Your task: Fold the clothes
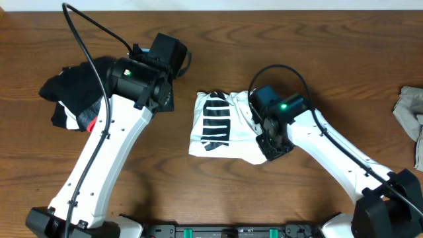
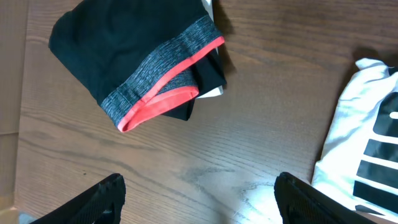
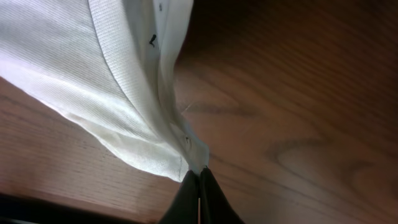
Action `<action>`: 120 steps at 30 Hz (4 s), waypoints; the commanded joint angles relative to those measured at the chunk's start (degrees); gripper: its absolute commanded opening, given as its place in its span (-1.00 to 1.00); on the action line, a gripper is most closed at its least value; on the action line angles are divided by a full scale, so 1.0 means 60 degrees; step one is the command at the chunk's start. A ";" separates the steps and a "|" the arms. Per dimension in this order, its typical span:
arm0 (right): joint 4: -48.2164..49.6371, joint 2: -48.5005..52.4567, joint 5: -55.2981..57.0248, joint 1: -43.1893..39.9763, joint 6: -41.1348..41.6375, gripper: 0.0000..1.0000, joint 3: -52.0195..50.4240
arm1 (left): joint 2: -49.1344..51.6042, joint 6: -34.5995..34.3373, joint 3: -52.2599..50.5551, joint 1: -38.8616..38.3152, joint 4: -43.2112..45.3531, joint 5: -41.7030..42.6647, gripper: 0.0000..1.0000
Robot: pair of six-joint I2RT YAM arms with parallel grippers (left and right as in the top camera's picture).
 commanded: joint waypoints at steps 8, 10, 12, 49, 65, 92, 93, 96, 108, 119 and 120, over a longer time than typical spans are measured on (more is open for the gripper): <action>0.1031 -0.0069 -0.0973 -0.0477 0.0459 -0.33 -0.0080 | -0.0051 0.0302 0.0058 0.0026 -0.0124 -0.0091 0.57; 0.2022 -0.0058 -0.2025 -0.0637 0.0404 -0.30 -0.0084 | -0.0040 0.0302 0.0029 0.0026 -0.0015 -0.0091 0.57; 0.2998 0.0004 -0.2707 -0.0780 0.0408 -0.34 -0.0084 | -0.0015 0.0299 0.0011 0.0026 0.0076 -0.0087 0.57; 0.5599 0.0506 -0.3020 -0.2470 0.0597 -0.97 -0.0080 | 0.0095 0.0306 0.0011 0.0026 0.0233 -0.0091 0.58; 0.4710 0.0484 -0.3789 -0.2725 0.0117 -0.36 -0.0080 | 0.0095 0.0586 -0.0379 0.0022 0.0168 0.2637 0.57; 0.4699 0.0455 -0.5850 -0.2364 0.0379 -0.37 -0.2415 | 0.0102 0.0543 -0.6025 -0.0051 0.5249 0.6703 0.57; 0.4761 0.0455 -0.5967 -0.2331 0.0361 -0.39 -0.2484 | 0.0102 0.0543 -0.6025 -0.0051 0.5275 0.6703 0.57; 0.4874 0.0452 -0.6124 -0.2259 0.0331 -0.53 -0.2539 | 0.0102 0.0543 -0.6025 -0.0051 0.5304 0.6666 0.57; 0.4401 -0.0357 -0.4958 -0.2914 0.0262 -0.98 -0.2455 | 0.0102 0.0510 -0.6025 -0.0051 0.5064 0.6674 0.57; 0.3340 -0.1257 -0.3912 -0.2954 0.0266 -0.97 -0.2455 | 0.0113 -0.0867 -0.6025 -0.0051 0.5133 0.7012 0.56; 0.3340 -0.1257 -0.3916 -0.2954 0.0262 -0.97 -0.2455 | 0.0113 -0.0943 -0.6029 -0.0051 0.5133 0.7129 0.56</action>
